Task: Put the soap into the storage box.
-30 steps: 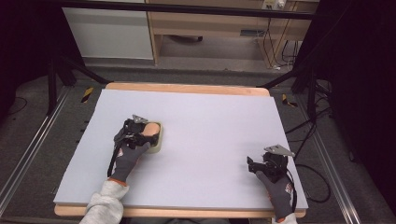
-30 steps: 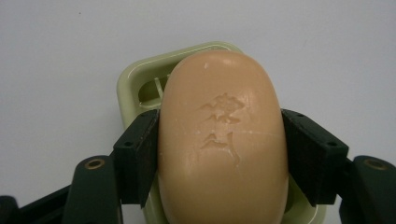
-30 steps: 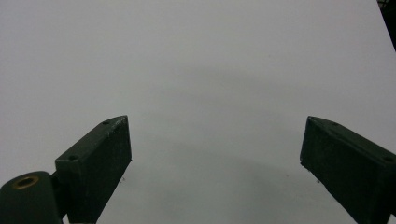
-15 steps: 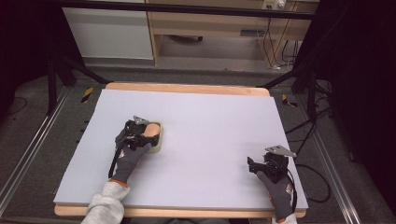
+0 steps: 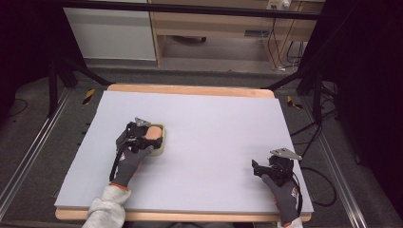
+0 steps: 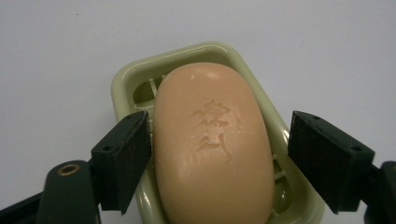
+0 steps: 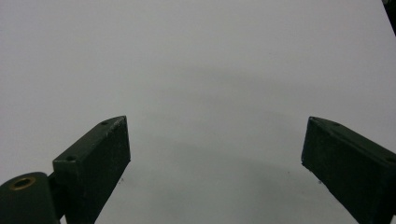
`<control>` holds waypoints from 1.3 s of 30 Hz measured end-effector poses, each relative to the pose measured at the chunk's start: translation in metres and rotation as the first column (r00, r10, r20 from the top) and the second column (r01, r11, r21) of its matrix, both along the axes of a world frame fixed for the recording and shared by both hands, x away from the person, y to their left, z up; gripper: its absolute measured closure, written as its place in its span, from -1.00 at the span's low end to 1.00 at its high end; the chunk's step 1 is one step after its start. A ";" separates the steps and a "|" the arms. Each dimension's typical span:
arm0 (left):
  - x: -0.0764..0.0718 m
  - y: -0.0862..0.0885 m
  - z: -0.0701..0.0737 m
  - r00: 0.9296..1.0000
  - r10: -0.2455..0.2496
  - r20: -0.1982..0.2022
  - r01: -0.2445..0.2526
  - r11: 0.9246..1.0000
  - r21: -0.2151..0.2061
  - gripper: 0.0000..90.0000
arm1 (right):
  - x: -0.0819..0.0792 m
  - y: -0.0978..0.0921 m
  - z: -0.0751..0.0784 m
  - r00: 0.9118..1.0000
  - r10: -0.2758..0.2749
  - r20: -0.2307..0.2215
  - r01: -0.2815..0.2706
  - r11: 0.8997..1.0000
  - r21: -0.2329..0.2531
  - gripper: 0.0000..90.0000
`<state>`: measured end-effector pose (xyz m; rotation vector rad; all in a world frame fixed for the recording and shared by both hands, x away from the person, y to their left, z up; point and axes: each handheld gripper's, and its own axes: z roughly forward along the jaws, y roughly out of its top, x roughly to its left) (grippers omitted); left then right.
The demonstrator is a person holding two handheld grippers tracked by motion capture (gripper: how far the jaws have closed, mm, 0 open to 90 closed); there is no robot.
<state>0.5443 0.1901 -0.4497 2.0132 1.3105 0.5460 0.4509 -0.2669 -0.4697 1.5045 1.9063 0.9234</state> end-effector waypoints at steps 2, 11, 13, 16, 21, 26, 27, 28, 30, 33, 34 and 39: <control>-0.001 0.001 0.002 1.000 -0.007 0.004 0.007 1.000 -0.009 -0.54 | 0.000 -0.001 0.000 1.000 0.001 0.001 -0.001 1.000 -0.003 -0.82; -0.017 0.009 0.021 0.999 -0.020 0.049 0.024 0.997 -0.079 -0.53 | -0.001 -0.001 0.001 1.000 -0.014 0.011 0.014 1.000 -0.010 -0.81; -0.022 0.013 0.025 0.998 -0.018 0.060 0.023 0.996 -0.089 -0.52 | -0.001 -0.002 0.001 1.000 -0.015 0.011 0.015 1.000 -0.008 -0.81; -0.028 0.018 0.027 0.998 -0.009 0.070 0.016 0.995 -0.094 -0.50 | -0.001 -0.003 0.001 1.000 -0.022 0.013 0.022 1.000 -0.007 -0.81; -0.036 0.023 0.026 0.997 -0.008 0.074 0.014 0.997 -0.079 -0.45 | -0.001 -0.005 0.002 0.999 -0.035 0.019 0.035 0.999 -0.015 -0.80; -0.046 0.032 0.026 0.996 -0.006 0.084 0.014 0.995 -0.095 -0.32 | -0.003 -0.007 0.003 0.999 -0.037 0.016 0.037 0.999 -0.015 -0.77; -0.048 0.034 0.026 0.996 -0.004 0.087 0.012 0.995 -0.096 -0.31 | -0.003 -0.007 0.003 0.999 -0.039 0.016 0.039 0.999 -0.016 -0.76; -0.050 0.036 0.025 0.996 0.000 0.090 0.009 0.995 -0.095 -0.31 | -0.003 -0.008 0.004 0.999 -0.039 0.016 0.039 0.999 -0.013 -0.76; -0.054 0.040 0.023 0.996 0.001 0.086 0.007 0.996 -0.091 -0.32 | -0.003 -0.009 0.004 0.999 -0.043 0.017 0.044 0.999 -0.018 -0.74; -0.062 0.048 0.018 0.996 0.005 0.088 0.003 0.996 -0.090 -0.37 | -0.003 -0.012 0.004 0.998 -0.053 0.014 0.053 0.999 -0.011 -0.73; -0.065 0.051 0.016 0.996 0.008 0.091 0.000 0.996 -0.091 -0.40 | -0.003 -0.013 0.004 0.998 -0.056 0.013 0.056 0.998 -0.009 -0.72; -0.075 0.066 0.007 0.995 0.028 0.093 -0.018 0.994 -0.104 -0.50 | -0.003 -0.014 0.002 0.999 -0.054 -0.003 0.054 0.998 -0.016 -0.71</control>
